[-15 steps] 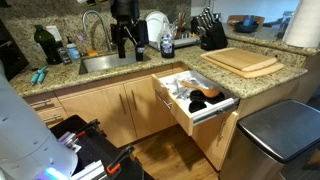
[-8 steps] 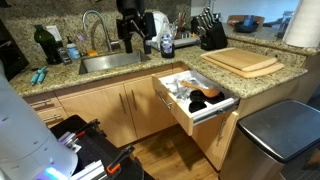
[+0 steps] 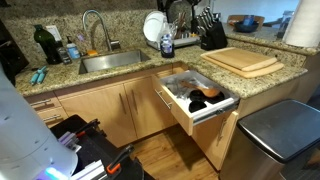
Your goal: Move the bottle of dishwashing soap to the left
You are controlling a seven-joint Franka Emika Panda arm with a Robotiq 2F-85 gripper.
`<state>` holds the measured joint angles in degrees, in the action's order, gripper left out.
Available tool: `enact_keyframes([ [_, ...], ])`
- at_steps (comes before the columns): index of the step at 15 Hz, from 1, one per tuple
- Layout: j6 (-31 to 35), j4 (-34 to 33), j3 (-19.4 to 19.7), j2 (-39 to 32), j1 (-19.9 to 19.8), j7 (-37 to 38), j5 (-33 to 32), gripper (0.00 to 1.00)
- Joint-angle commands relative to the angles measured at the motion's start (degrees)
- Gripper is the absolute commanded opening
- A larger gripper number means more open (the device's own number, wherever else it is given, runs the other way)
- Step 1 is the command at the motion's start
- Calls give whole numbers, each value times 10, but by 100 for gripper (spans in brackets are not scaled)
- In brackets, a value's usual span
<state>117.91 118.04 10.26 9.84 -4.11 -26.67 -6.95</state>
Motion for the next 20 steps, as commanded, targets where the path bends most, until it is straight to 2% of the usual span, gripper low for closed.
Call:
enact_keyframes([
  [1, -8, -148, 13, -123, 3, -152, 88, 100],
  [3, -46, -219, -5, -181, -7, -217, 134, 100],
  [4, -73, -252, -15, -210, -11, -232, 133, 100],
  [5, -101, -285, -24, -239, -10, -220, 101, 100],
  [6, -50, -205, -25, -174, -17, -200, 111, 100],
  [9, -78, -263, -40, -233, -18, -200, 103, 100],
  [10, -26, -259, -46, -236, -30, -229, 136, 100],
  [11, -29, -307, -56, -269, -33, -277, 139, 100],
  [13, -65, -395, -75, -323, -29, -314, 131, 100],
  [20, -145, -607, -147, -446, -18, -452, 120, 100],
])
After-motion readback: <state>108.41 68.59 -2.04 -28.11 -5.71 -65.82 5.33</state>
